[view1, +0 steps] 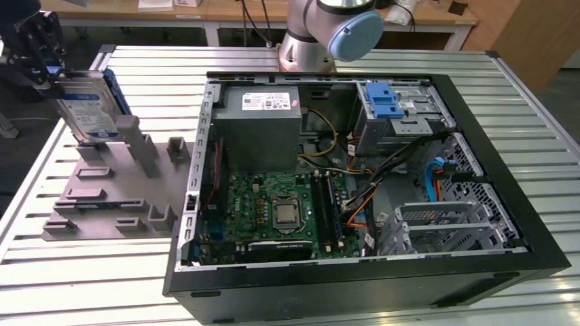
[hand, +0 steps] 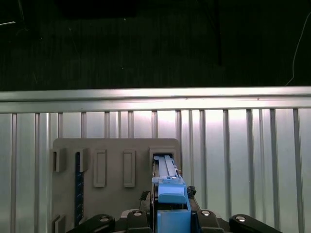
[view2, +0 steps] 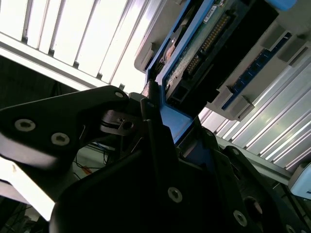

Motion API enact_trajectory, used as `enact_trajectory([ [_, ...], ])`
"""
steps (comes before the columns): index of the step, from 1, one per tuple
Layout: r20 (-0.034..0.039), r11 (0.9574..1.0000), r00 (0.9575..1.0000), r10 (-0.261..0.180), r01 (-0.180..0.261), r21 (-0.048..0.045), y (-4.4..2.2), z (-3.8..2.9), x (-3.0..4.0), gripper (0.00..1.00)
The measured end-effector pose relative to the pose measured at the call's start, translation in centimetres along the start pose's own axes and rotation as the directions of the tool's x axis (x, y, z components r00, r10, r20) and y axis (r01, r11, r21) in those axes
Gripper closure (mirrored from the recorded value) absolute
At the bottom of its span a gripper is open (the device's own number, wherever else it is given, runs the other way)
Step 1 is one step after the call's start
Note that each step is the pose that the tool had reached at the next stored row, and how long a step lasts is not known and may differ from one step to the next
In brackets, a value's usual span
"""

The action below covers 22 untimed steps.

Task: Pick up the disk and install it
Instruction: 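Pick up the disk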

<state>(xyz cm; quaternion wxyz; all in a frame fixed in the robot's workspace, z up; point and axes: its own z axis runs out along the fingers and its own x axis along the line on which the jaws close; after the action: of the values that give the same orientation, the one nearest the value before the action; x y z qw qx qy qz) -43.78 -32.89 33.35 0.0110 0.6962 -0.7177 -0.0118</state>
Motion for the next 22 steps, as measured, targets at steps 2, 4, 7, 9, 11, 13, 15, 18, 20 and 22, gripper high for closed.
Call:
enact_trajectory([
  [2, -0.0001, 1.0000, 1.0000, 0.000, 0.000, -0.0003, 0.00, -0.02, 0.00, 0.64],
  [4, -0.0001, 1.0000, 1.0000, 0.000, 0.000, -0.0003, 0.00, -0.04, 0.00, 0.64],
  [7, -0.0002, 1.0000, 1.0000, 0.000, 0.000, -0.0005, 0.01, -0.12, 0.00, 0.64],
  [9, -0.0002, 1.0000, 1.0000, 0.000, 0.000, -0.0003, 0.01, -0.21, 0.00, 0.64],
  [11, -0.0002, 1.0000, 1.0000, 0.000, 0.000, -0.0004, 0.01, -0.36, 0.00, 0.64],
  [13, -0.0001, 1.0000, 1.0000, 0.000, 0.000, -0.0002, 0.02, -0.48, 0.00, 0.64],
  [15, 0.0000, 1.0000, 1.0000, 0.000, 0.000, -0.0001, 0.02, -0.57, 0.00, 0.64],
  [18, -0.0001, 1.0000, 1.0000, 0.000, 0.000, -0.0003, 0.02, -0.61, 0.00, 0.64],
  [20, -0.0001, 1.0000, 1.0000, 0.000, 0.000, -0.0003, 0.02, -0.62, 0.00, 0.64],
  [22, -0.0002, 1.0000, 1.0000, 0.000, 0.000, -0.0003, 0.02, -0.66, 0.00, 0.64],
])
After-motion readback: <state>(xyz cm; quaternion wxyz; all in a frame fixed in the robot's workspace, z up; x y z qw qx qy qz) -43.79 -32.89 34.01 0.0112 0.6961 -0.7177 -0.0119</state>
